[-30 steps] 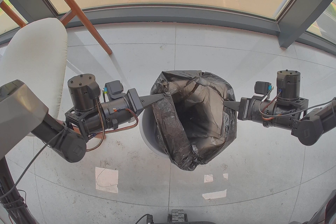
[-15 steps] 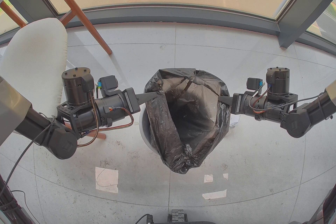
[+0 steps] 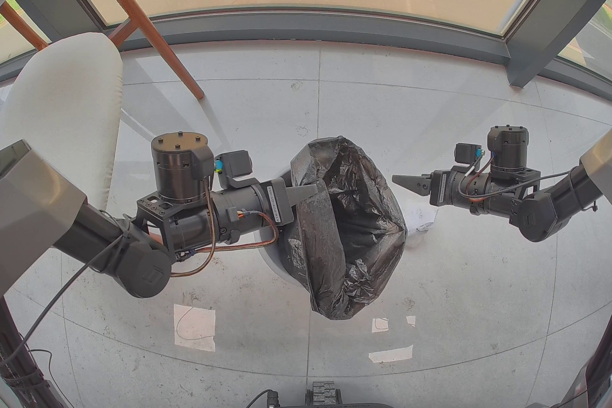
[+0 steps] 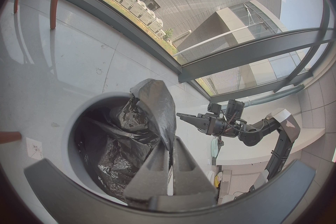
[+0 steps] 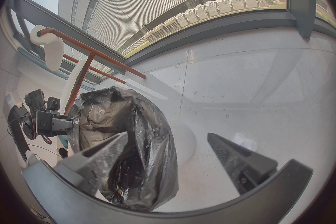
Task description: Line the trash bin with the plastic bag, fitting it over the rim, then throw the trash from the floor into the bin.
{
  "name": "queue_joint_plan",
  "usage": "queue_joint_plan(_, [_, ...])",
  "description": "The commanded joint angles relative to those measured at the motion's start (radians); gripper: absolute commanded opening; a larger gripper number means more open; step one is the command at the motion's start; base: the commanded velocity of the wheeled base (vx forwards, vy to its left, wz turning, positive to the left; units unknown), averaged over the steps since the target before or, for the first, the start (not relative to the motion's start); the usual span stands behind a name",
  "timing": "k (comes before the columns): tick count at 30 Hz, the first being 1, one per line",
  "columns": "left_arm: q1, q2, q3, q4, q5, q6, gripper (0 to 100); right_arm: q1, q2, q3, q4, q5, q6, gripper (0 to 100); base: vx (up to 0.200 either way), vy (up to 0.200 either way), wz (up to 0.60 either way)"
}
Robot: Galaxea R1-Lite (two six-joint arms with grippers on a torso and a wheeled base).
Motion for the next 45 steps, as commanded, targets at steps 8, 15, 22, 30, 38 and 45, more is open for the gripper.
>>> queue_joint_plan(8, [0.069,0.008,-0.076,0.082,0.018,0.001,0,-0.013,-0.192,0.253,-0.007,0.001,0.0,100,0.0,0.0,0.0])
queue_joint_plan(15, [0.181,0.012,-0.065,0.115,0.016,0.092,0,-0.012,-0.249,0.292,-0.005,0.001,0.001,100,0.0,0.0,0.0])
queue_joint_plan(22, [0.227,0.006,-0.004,0.191,0.016,0.213,0,-0.013,-0.27,0.329,-0.005,-0.001,0.001,100,0.0,0.0,0.0])
queue_joint_plan(30, [0.279,0.017,0.008,0.19,0.058,0.325,0,-0.013,-0.284,0.338,-0.007,-0.001,0.001,100,0.0,0.0,0.0])
queue_joint_plan(38, [0.292,0.015,0.017,0.188,0.087,0.391,0,-0.013,-0.284,0.339,-0.007,-0.001,0.001,100,0.0,0.0,0.0])
queue_joint_plan(45, [0.258,0.009,0.053,0.194,0.099,0.398,0,-0.013,-0.284,0.339,-0.007,-0.001,0.001,100,0.0,0.0,0.0])
